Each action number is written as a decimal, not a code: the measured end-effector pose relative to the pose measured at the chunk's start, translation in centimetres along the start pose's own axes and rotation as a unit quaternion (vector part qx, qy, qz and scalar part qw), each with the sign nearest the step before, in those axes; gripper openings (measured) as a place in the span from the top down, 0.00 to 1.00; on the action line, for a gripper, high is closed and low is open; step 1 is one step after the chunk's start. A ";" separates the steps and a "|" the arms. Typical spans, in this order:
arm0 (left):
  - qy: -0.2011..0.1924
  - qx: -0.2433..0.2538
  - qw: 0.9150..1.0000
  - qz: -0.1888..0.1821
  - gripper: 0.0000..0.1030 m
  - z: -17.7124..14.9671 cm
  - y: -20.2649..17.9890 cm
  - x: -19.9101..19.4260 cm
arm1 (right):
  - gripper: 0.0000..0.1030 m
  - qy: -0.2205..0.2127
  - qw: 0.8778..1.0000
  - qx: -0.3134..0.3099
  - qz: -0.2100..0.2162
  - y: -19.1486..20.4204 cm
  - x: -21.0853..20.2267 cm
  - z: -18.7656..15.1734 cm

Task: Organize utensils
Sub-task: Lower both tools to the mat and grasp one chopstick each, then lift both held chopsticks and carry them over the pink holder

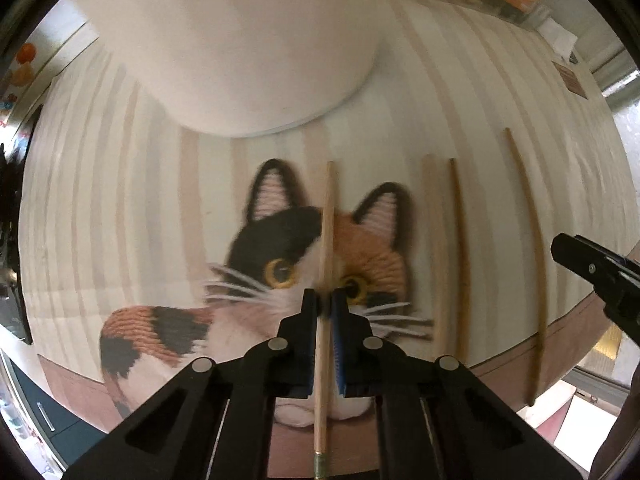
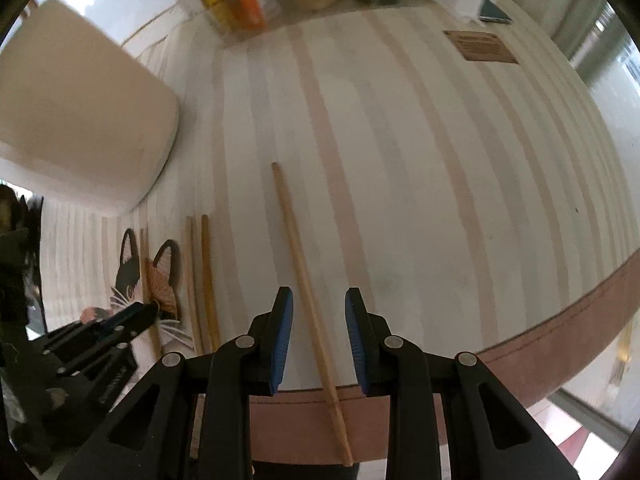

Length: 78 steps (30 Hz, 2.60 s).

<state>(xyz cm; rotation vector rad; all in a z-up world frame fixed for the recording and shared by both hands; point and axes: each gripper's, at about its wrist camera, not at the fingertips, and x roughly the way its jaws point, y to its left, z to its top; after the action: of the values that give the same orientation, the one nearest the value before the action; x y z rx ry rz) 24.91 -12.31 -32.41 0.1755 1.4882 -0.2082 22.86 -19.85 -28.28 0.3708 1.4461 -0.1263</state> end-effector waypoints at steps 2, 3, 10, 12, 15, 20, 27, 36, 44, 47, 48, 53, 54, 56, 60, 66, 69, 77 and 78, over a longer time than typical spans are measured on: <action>0.001 -0.009 1.000 0.002 0.95 -0.4 1.0 0.0 | 0.72 0.005 1.000 -0.008 -0.005 0.5 0.5 0.2; 0.002 -0.014 1.000 0.004 0.95 -0.5 1.8 -0.2 | 0.72 0.008 1.000 -0.012 -0.009 0.8 0.8 0.2; 0.014 -0.083 0.996 0.004 0.95 -1.7 7.5 -0.8 | 0.93 0.016 0.997 -0.046 -0.058 2.5 2.5 0.1; 0.018 -0.106 0.994 -0.001 0.95 -2.0 9.0 -0.9 | 0.93 0.010 0.996 -0.052 -0.073 3.1 2.6 -0.3; 0.020 -0.123 0.992 -0.008 0.95 -2.5 10.7 -1.2 | 0.93 0.015 0.995 -0.057 -0.078 3.6 2.7 -1.4; 0.021 -0.124 0.992 -0.016 0.95 -2.6 12.6 -1.6 | 0.93 0.040 0.997 -0.047 -0.056 3.9 2.8 -3.2; 0.020 -0.108 0.994 -0.009 0.93 -2.7 12.7 -1.3 | 0.93 0.068 0.997 -0.022 -0.038 3.2 3.3 -3.1; 0.022 -0.104 0.994 -0.008 0.92 -1.4 11.1 -0.6 | 0.93 0.065 0.994 -0.057 -0.072 4.1 4.2 0.8; 0.023 -0.103 0.994 -0.008 0.92 -1.3 11.3 -0.5 | 0.93 0.068 0.995 -0.052 -0.051 6.1 5.2 2.3; 0.024 -0.101 0.995 -0.004 0.92 -1.2 11.3 -0.5 | 0.93 0.075 0.992 -0.080 -0.067 7.1 5.9 2.5; 0.024 -0.100 0.995 -0.003 0.92 -1.1 11.2 -0.4 | 0.92 0.076 0.991 -0.086 -0.071 8.0 6.2 3.2; 0.015 -0.103 0.995 -0.003 0.95 -0.8 11.2 -0.4 | 0.92 0.074 0.988 -0.103 -0.087 10.5 7.1 2.4; 0.012 -0.105 0.994 -0.002 0.96 -0.7 11.3 -0.4 | 0.92 0.072 0.988 -0.101 -0.087 10.7 7.2 2.4; 0.009 -0.105 0.994 0.003 0.96 -0.7 11.5 -0.5 | 0.93 0.065 0.990 -0.093 -0.083 11.0 7.3 2.2; -0.011 -0.110 0.994 0.013 0.96 -0.7 12.2 -1.7 | 0.93 0.050 0.994 -0.072 -0.071 8.1 6.0 0.4; -0.075 -0.101 0.991 0.039 0.96 0.0 13.3 -6.1 | 0.93 -0.006 0.997 -0.053 -0.048 6.3 2.2 0.0; -0.102 -0.109 0.988 0.047 0.96 0.0 14.6 -8.3 | 0.93 -0.035 0.998 -0.040 -0.030 6.3 0.2 0.3; -0.153 -0.144 0.975 0.078 0.96 -0.3 17.6 -11.5 | 0.93 -0.116 0.993 -0.031 -0.013 5.8 -5.5 2.1; -0.156 -0.152 0.973 0.078 0.96 -0.3 18.3 -11.7 | 0.93 -0.126 0.991 -0.031 -0.013 5.8 -6.0 2.2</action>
<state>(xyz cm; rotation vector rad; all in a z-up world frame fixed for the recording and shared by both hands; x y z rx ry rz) 28.25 5.85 -20.94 0.0111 1.1686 0.1166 25.92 -15.96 -21.23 0.2746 1.2025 -0.1429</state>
